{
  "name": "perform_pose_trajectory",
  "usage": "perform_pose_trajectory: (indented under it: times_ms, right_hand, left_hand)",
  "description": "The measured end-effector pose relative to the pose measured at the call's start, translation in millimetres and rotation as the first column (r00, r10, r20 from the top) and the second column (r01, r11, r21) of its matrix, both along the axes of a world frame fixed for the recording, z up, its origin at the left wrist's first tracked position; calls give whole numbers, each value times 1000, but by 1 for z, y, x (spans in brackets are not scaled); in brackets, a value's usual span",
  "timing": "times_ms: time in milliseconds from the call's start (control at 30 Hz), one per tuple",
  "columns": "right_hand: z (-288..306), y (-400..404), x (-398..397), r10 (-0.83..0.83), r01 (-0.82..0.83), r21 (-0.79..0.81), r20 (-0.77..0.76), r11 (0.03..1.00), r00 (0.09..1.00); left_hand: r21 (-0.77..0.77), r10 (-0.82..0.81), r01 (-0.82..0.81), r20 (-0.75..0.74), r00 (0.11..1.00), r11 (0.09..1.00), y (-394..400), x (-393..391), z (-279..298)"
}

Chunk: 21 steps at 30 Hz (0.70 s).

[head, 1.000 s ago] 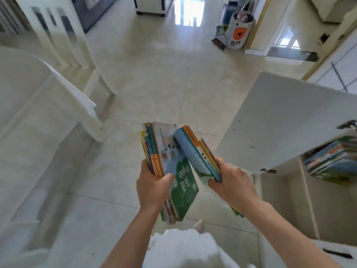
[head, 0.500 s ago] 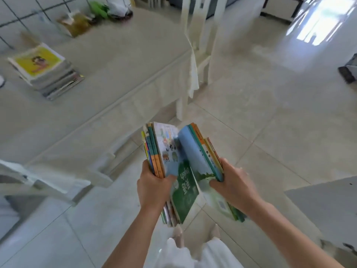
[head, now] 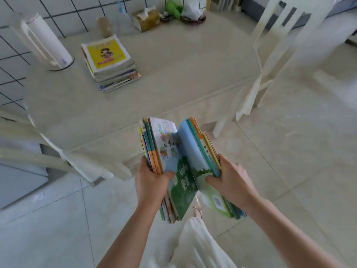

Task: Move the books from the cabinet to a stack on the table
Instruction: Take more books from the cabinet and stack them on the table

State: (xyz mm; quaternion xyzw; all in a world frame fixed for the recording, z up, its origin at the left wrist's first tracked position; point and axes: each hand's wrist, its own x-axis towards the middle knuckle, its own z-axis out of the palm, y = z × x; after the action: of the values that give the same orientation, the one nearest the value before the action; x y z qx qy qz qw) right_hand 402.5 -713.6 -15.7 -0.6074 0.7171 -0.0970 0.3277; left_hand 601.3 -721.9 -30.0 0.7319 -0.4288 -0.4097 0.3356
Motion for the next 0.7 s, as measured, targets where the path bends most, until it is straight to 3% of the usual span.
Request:
perform_pose_trajectory:
  times_ms: [367, 700]
  right_hand:
    - [35, -179, -37, 123, -123, -37, -18, 992, 992]
    - [53, -316, -17, 165, -168, -107, -34, 980, 986]
  left_hand:
    - [-37, 126, -129, -67, 990, 991, -154, -47, 6]
    - [-97, 155, -168, -132, 979, 981, -286, -29, 19]
